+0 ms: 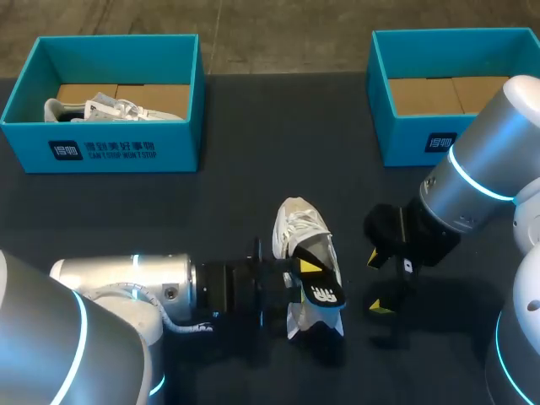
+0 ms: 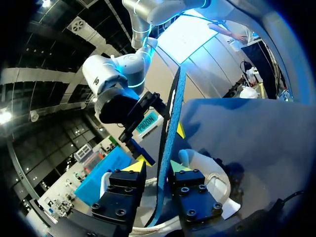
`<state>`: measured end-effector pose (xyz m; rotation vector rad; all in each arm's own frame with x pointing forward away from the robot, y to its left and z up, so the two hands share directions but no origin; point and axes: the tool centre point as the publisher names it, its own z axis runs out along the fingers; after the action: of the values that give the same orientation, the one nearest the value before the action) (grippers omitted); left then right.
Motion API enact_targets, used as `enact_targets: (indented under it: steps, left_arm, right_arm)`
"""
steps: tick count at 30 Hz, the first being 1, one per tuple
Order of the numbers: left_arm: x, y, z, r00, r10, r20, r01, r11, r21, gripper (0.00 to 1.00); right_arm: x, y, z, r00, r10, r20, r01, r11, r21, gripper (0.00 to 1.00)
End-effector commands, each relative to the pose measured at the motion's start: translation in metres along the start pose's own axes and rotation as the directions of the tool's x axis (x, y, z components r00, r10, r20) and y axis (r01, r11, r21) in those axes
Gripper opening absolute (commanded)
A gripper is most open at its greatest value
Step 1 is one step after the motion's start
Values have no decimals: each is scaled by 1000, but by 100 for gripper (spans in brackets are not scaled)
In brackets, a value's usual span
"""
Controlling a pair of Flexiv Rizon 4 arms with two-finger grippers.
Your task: Take the shoe out of the shoebox, open the shoe tongue, remove and reinsert the insole, then place the shoe into the shoebox
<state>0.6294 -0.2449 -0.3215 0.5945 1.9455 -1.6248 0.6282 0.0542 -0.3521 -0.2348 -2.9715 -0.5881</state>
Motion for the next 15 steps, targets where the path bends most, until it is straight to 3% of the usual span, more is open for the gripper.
enact_targets:
  steps: [1, 4, 8, 15]
  left_arm:
    - [3, -3, -1, 1000, 0, 0, 0, 1000, -3, 32]
    - [4, -4, 0, 1000, -2, 0, 2, 1000, -1, 24]
    - [6, -4, 0, 1000, 5, -7, -5, 1000, 1, 0]
    - [8, 1, 0, 1000, 27, -13, -27, 1000, -7, 0]
  right_arm:
    - [1, 0, 0, 1000, 1, 2, -1, 1000, 1, 100]
    - [1, 0, 0, 1000, 1, 2, -1, 1000, 1, 100]
    - [1, 0, 0, 1000, 1, 2, -1, 1000, 1, 100]
    - [1, 0, 0, 1000, 1, 2, -1, 1000, 1, 100]
